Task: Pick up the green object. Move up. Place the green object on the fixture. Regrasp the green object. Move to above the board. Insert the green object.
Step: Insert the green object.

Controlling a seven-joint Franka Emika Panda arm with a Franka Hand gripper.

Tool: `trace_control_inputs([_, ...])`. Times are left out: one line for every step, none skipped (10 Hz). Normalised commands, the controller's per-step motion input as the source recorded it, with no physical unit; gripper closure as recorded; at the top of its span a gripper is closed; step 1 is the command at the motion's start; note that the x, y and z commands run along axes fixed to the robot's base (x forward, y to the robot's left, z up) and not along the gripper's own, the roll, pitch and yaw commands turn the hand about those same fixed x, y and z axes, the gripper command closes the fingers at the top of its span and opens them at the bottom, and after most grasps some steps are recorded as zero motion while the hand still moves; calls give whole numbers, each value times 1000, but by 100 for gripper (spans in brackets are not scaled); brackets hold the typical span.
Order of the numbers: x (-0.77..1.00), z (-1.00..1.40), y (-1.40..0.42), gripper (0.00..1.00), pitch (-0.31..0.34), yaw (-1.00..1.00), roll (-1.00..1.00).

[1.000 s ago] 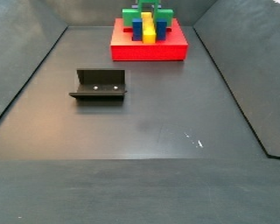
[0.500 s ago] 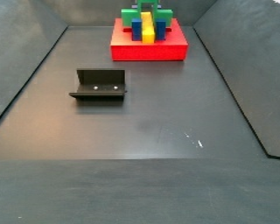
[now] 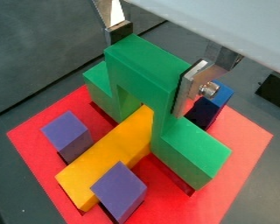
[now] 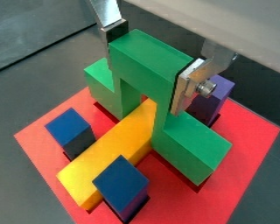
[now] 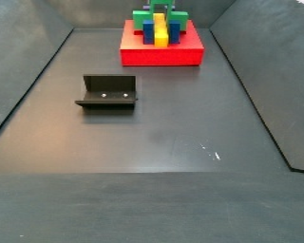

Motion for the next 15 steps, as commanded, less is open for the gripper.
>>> trace_control_inputs([0,-169,-69,100,0,0,0])
trace_control_inputs([0,-160,-60,100,0,0,1])
trace_control_inputs([77,-146,-63,100,0,0,67])
trace_control_inputs([134,-140,-100,100,0,0,140])
trace_control_inputs([251,-69,-86,100,27,-54,191])
trace_control_inputs([363,0,0,100,80,-100,176])
trace_control_inputs([391,0,0,100,96,-123,169])
trace_control_inputs([357,0,-6,100,91,-123,161])
trace_control_inputs([311,0,0,100,84,-114,161])
trace_control_inputs([146,0,0,100,71,-66,127])
trace_control_inputs([0,0,37,100,34,0,51])
trace_control_inputs([0,-29,63,100,4,0,0])
trace_control_inputs([-29,-157,9,100,0,0,0])
trace_control_inputs([-171,-351,11,100,0,26,-50])
trace_control_inputs([-40,-251,0,100,0,66,-69])
